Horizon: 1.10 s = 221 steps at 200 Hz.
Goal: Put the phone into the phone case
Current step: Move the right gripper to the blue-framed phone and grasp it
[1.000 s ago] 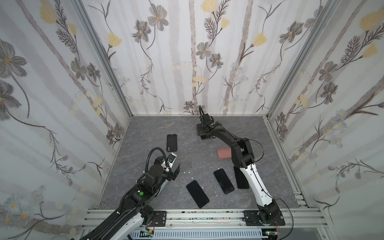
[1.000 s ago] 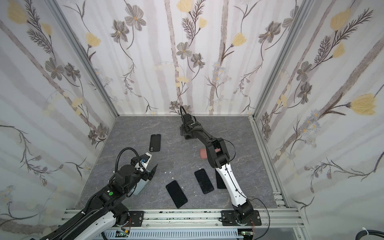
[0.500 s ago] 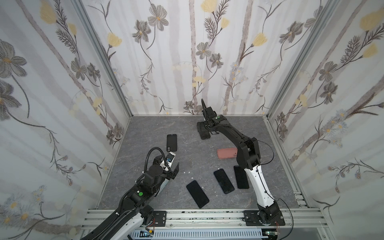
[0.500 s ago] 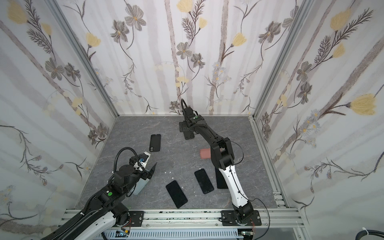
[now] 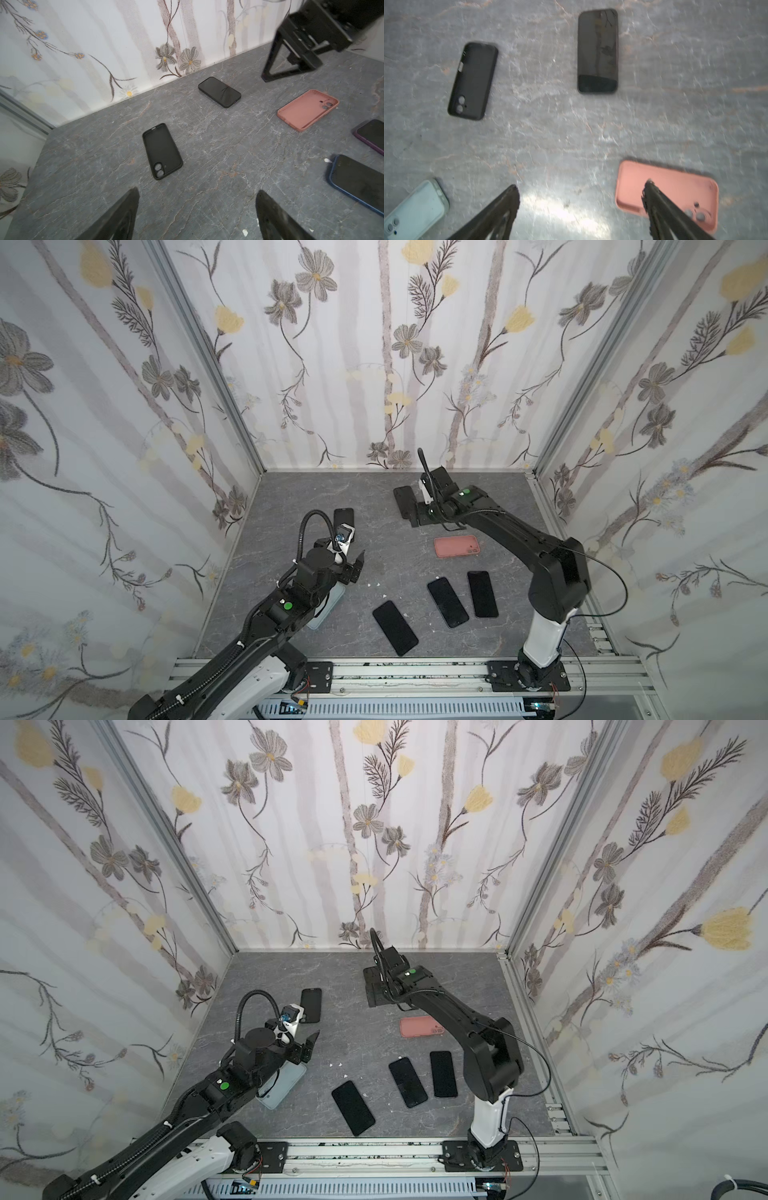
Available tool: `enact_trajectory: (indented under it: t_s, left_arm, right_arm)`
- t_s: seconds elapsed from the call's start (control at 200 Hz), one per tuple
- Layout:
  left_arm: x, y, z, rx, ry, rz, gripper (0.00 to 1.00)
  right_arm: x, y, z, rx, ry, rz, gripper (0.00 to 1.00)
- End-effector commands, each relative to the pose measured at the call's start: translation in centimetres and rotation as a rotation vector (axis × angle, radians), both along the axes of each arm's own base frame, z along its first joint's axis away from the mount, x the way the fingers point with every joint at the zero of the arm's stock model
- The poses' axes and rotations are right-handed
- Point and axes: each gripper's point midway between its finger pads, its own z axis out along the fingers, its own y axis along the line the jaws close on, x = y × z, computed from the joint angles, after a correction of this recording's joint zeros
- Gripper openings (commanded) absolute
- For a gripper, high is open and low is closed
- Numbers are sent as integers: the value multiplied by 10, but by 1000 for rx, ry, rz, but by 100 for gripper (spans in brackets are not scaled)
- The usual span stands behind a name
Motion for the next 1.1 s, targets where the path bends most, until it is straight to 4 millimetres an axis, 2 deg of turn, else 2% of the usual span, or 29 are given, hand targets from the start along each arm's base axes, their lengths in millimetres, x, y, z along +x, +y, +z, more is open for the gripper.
enact_trajectory:
  t_s: [0.0,0.035,0.06,0.115,0.21,0.34,0.485,0.495,0.539,0.769,0.999,1.099]
  left_arm:
    - [2,-14,8,-105,53,-12,87]
    - [4,-17,10,-120,64,-14,87]
    - [5,-19,10,-129,72,-15,87]
    - [8,-24,12,-150,89,-14,87]
    - [15,-29,14,-183,119,9,86]
    - [28,-33,13,-222,190,75,84]
    - [37,-40,2,-225,305,136,83]
    - [37,-40,0,-224,316,140,83]
    - [38,-41,-6,-223,353,159,82]
    - [31,-47,-32,-247,494,192,83]
    - [22,-45,-48,-267,546,213,82]
    - [19,-43,-51,-265,559,217,82]
  right_arm:
    - [-23,-10,-4,63,-12,-28,91]
    - [-35,-19,-16,52,15,-39,90]
    - [-45,-25,-12,64,10,-45,90]
    - [-65,-40,-28,50,52,-70,90]
    - [-96,-55,-47,60,110,-79,89]
    - [-131,-65,-65,59,152,-83,88]
    - [-158,-63,-79,68,171,-74,88]
    - [-163,-66,-88,54,188,-77,88]
    - [-173,-67,-98,41,208,-74,88]
    - [-198,-76,-123,-36,255,-79,90]
    - [-203,-83,-134,-97,266,-74,90]
    - [-209,-76,-136,-128,268,-27,90]
